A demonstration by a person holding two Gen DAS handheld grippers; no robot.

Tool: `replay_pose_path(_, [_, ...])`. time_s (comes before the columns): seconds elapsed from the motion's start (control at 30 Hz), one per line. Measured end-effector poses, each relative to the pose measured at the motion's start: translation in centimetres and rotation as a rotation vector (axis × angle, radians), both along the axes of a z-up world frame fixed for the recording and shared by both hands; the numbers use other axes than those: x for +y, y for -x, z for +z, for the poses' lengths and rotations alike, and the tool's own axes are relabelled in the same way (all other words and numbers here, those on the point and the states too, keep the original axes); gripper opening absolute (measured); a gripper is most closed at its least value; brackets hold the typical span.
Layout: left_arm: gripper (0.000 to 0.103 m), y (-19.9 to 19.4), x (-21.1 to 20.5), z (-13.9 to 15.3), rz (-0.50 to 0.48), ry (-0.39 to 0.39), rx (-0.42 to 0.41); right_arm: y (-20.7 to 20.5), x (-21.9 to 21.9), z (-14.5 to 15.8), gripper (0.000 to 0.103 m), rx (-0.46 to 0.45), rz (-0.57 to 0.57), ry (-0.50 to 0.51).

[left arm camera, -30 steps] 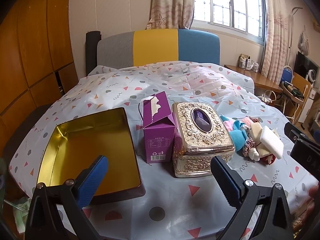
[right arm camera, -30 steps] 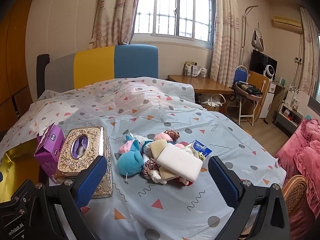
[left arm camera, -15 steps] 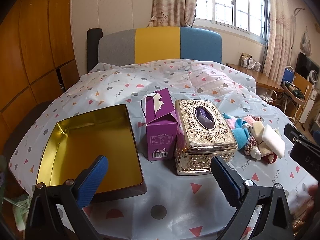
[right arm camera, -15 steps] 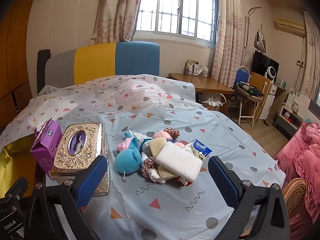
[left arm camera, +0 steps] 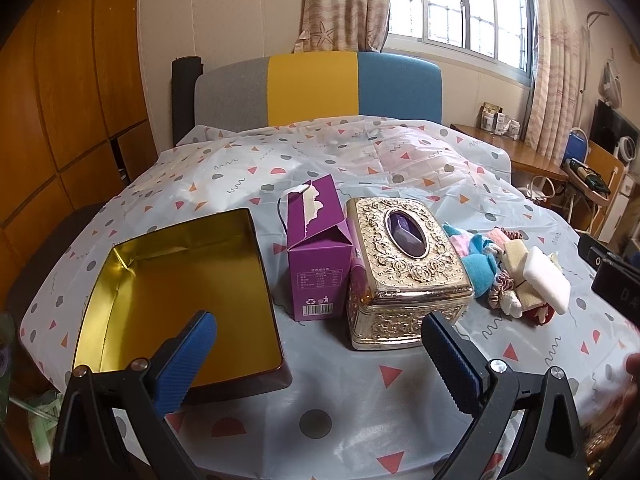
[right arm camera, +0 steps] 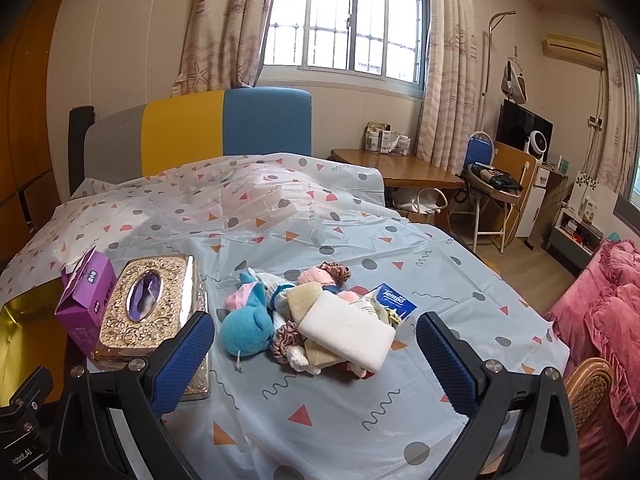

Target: Organize soft objects

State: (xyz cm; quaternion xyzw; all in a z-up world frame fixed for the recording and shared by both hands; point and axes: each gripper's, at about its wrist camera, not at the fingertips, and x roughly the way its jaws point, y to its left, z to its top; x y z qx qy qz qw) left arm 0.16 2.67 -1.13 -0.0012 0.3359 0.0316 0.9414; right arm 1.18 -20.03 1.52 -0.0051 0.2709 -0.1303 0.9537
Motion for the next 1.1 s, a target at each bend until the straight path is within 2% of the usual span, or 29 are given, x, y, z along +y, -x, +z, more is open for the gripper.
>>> replay_pose_path(0.27, [0.103,-0.1,-0.5,-0.1,-0.01,-0.007,0.009,-0.7,-2.8,0.5,0.103,-0.019,-0.045,-0.031])
replay_pose_path(0.4, [0.103,-0.3,-0.8,-0.2,-0.03,-0.009,0.017,-1.4,-5.0,0.4,0.103,-0.025,-0.066,-0.078])
replay_pose_path(0.5, [0.103,-0.3,-1.0,-0.4,-0.083,0.022,0.018,-2.2,-7.4,0.4,0.103,-0.037,-0.079,-0.131])
replay_pose_path(0.6, [0.103,-0.3,-1.3,-0.4,-0.154,0.06,0.015,-3.4,-10.3,0.0,0.103,-0.042,-0.09,-0.228])
replay_pose_path(0.87, [0.103,-1.6,-3.9,-0.1,-0.336,0.124,0.059,-5.8,-16.9,-4.2,0.103,-0.025,-0.225,-0.371])
replay_pose_path(1.1, [0.1,-4.7,-10.3,1.1,-0.503,0.077,0.073,-4.1,-20.9,-5.6,0.103,-0.051,-0.347,-0.546])
